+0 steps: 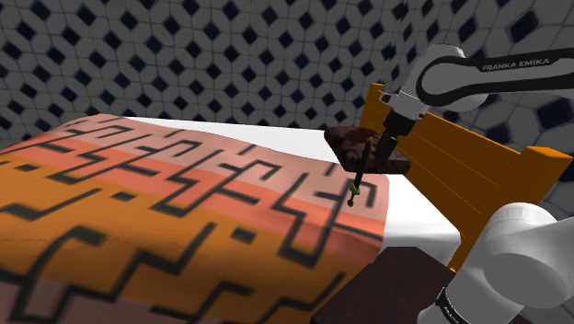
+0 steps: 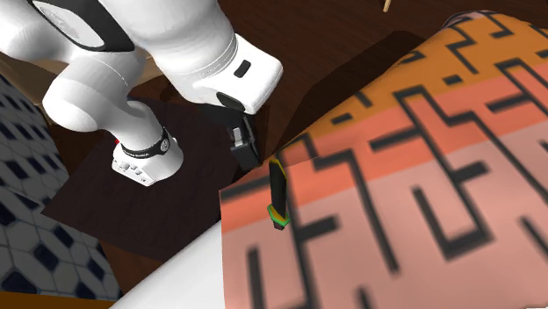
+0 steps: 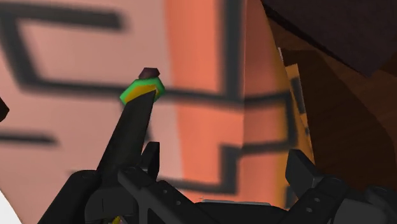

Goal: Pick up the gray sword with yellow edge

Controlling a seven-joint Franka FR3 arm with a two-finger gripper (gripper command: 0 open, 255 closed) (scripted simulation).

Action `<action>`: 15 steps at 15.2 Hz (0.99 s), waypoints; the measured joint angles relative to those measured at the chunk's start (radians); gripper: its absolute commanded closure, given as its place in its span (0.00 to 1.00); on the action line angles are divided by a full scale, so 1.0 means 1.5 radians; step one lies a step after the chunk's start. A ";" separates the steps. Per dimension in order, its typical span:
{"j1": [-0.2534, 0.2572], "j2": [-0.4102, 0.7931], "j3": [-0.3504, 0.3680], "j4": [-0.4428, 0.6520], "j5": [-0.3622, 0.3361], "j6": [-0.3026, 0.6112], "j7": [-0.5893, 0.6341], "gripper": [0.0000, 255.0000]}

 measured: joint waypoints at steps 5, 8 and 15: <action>0.043 0.085 -0.111 -0.018 -0.024 0.109 -0.189 0.00; 0.090 0.157 -0.183 -0.001 -0.014 0.166 -0.308 0.00; 0.178 0.274 -0.292 0.009 0.046 0.268 -0.482 0.00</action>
